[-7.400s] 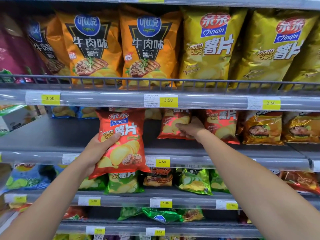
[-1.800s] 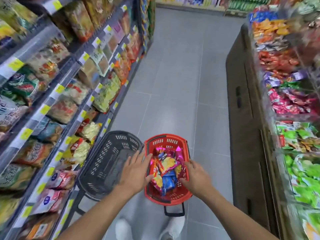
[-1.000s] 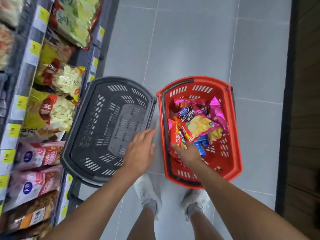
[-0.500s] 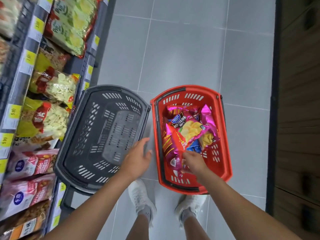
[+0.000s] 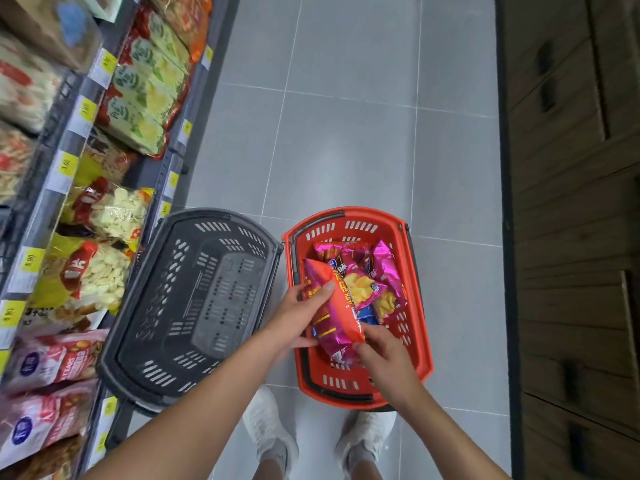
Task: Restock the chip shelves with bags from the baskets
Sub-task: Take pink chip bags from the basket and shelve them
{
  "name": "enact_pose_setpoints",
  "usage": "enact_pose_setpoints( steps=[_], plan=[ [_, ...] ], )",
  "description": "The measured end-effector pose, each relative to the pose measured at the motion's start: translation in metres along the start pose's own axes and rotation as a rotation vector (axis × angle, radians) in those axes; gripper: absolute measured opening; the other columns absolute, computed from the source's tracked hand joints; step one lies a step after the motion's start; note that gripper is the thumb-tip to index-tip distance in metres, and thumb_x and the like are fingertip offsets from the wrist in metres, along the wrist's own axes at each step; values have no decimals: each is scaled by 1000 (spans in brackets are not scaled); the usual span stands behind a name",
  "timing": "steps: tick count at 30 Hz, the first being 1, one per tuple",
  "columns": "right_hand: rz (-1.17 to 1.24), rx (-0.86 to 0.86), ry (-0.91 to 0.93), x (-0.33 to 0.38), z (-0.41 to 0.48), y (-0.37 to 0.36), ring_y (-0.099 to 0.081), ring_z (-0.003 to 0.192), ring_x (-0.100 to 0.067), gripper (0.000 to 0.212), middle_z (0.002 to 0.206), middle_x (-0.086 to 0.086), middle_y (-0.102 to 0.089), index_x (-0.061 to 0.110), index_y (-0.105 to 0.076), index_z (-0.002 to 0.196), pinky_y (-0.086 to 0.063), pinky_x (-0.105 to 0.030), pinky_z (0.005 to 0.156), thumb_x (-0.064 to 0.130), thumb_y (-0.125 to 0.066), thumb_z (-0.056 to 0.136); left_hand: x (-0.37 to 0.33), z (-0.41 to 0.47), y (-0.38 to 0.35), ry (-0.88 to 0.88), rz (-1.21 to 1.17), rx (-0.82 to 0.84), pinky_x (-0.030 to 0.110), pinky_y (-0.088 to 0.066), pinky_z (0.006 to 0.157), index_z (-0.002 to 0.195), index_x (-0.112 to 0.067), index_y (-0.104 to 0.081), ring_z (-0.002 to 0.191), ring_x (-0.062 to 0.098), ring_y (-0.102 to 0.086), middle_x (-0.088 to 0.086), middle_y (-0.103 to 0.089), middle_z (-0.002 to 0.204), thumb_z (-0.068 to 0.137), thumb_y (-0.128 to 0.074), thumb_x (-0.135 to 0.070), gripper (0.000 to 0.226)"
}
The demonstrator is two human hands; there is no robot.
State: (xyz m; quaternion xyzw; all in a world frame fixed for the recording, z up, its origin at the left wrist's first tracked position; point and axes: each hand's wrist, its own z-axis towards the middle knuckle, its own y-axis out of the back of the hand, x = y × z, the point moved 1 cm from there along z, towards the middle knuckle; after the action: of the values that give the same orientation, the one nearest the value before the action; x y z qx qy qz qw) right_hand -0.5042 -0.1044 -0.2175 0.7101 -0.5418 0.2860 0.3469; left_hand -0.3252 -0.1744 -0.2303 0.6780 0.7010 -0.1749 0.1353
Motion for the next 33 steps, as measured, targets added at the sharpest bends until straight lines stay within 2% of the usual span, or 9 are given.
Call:
enact_pose_setpoints(
  steps=[2,5,10,13,15,18,25,29,33],
  plan=[
    [-178,-6,148,3,-4,-5,-61,105,1,39,113,12,-66,40,-70,122,-48,-12,85,15,-66,93,-2,0,-3,-24,-29,3,54,-64,79,128,-31,-57,100,23,-76,0,-77,116,60,-90,-66,83],
    [-335,33,230,7,-9,-16,-56,114,4,47,126,16,-56,30,-58,141,-47,-14,93,37,-64,96,-2,0,-5,-70,-48,-77,41,-62,66,122,-27,-61,87,21,-77,2,-79,105,74,-87,-54,61],
    [-225,-144,247,14,4,-4,-54,119,1,40,123,19,-57,32,-65,126,-45,-13,91,56,-52,96,0,1,3,-80,-109,-43,51,-58,97,124,-27,-63,99,26,-76,1,-81,103,86,-81,-40,44],
    [-47,-204,64,22,27,9,-55,117,4,41,129,16,-55,33,-54,137,-47,-16,86,50,-58,100,-3,-8,8,-71,-160,61,49,-58,98,128,-22,-64,94,25,-77,7,-80,106,89,-79,-32,43],
    [133,-58,-117,29,39,13,-60,109,4,47,126,16,-59,35,-50,138,-51,-18,81,56,-58,97,-5,-15,9,-49,-207,141,45,-60,90,129,-17,-66,87,25,-77,12,-79,108,89,-76,-28,42],
    [297,170,-272,26,51,17,-69,115,-20,57,128,0,-71,31,-63,132,-52,-42,100,71,-55,92,-6,-24,9,2,-261,224,45,-59,90,123,-13,-68,85,27,-76,15,-79,108,80,-75,-28,47],
    [250,-50,-4,37,47,10,-74,101,-13,27,110,5,-78,25,-66,123,-60,-28,81,39,-60,101,2,-23,10,-75,-176,227,47,-60,94,137,-23,-61,112,31,-73,10,-75,125,85,-78,-44,58],
    [211,-88,39,32,45,1,-73,104,-14,28,114,4,-76,28,-63,125,-61,-41,87,42,-61,100,7,-24,1,-136,-164,170,40,-62,82,132,-21,-63,100,28,-77,8,-79,114,76,-80,-39,61],
    [294,-88,4,36,44,-3,-76,93,-15,15,101,2,-79,27,-66,114,-62,-27,73,32,-56,104,10,-22,1,-130,-206,124,41,-63,79,126,-19,-64,90,27,-79,11,-80,108,72,-81,-39,61]
  ],
)
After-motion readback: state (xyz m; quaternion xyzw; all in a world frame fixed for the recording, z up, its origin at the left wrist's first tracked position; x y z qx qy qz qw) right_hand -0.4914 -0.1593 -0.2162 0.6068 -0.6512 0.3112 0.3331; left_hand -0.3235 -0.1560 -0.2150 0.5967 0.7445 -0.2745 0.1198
